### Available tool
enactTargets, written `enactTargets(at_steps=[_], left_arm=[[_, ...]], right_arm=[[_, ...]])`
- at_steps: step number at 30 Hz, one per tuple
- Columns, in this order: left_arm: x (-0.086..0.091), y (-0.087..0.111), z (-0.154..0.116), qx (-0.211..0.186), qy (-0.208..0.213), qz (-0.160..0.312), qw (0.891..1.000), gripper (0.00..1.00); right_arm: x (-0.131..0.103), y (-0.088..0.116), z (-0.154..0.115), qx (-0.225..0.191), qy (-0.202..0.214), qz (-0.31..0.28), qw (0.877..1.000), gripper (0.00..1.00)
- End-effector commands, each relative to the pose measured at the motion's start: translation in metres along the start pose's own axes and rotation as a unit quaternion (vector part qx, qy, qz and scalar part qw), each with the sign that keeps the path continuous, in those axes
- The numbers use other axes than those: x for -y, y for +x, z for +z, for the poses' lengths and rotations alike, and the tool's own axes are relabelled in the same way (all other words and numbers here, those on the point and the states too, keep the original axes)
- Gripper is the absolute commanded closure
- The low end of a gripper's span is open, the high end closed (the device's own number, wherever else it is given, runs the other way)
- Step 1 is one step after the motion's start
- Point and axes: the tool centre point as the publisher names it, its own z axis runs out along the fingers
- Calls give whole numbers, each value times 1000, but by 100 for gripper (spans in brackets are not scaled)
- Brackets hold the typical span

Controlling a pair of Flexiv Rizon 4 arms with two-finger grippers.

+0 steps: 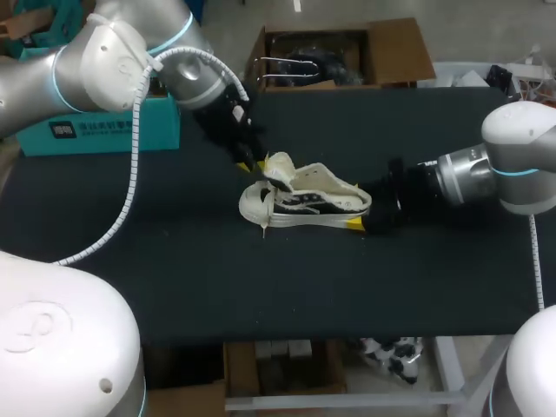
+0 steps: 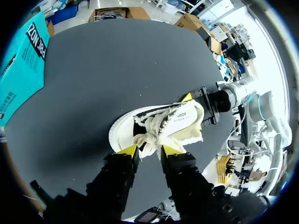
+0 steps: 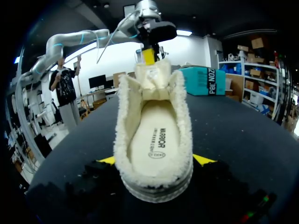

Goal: Open the shoe tongue, take the insole out of the shoe, put the insole back into the shoe, and pack the shoe into the shoebox

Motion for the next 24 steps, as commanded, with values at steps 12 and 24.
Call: enactTargets(at_steps=[12,24], left_arm=[[9,50,-52,-77,-278,628,723,100],[19,57,-44,-29,-292,620,728,100]], right_arm=[[6,-2,1,-1,-2,0,1000,100],[6,-2,1,-1,-2,0,1000,100]])
